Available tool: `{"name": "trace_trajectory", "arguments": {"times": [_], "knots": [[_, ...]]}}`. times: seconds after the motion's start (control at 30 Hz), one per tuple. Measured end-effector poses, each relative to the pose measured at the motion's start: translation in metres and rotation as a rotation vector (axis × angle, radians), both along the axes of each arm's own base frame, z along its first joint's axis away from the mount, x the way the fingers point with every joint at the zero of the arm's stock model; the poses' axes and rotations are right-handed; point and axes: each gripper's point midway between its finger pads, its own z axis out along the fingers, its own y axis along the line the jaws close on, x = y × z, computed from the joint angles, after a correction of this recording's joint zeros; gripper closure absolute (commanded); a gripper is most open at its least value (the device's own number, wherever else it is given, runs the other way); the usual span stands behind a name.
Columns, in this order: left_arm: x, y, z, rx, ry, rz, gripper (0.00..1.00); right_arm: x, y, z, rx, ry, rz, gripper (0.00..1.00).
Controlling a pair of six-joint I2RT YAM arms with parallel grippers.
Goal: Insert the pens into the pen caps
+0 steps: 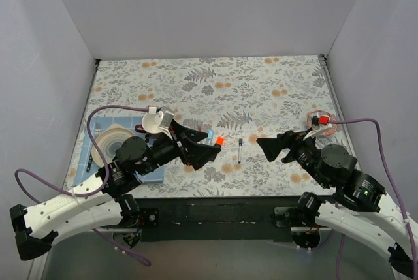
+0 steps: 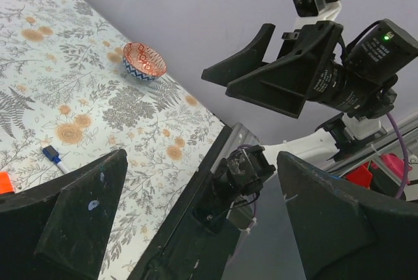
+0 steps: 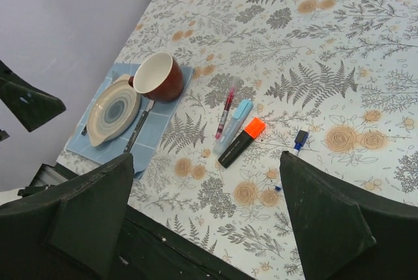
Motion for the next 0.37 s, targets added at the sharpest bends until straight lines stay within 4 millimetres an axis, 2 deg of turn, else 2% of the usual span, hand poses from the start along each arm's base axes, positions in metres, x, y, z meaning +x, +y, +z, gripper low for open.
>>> {"name": "trace_trajectory", "arguments": {"times": [0.2, 0.37], "knots": [[-0.006, 0.014, 0.005, -0.028, -0.041, 0.013, 0.02, 0.004, 0.012, -0.015, -0.062, 0.040, 0.023, 0.02], [-0.003, 0.016, 0.005, -0.031, -0.050, 0.032, 0.02, 0.005, 0.015, -0.019, -0.077, 0.049, 0.027, 0.02]]}}
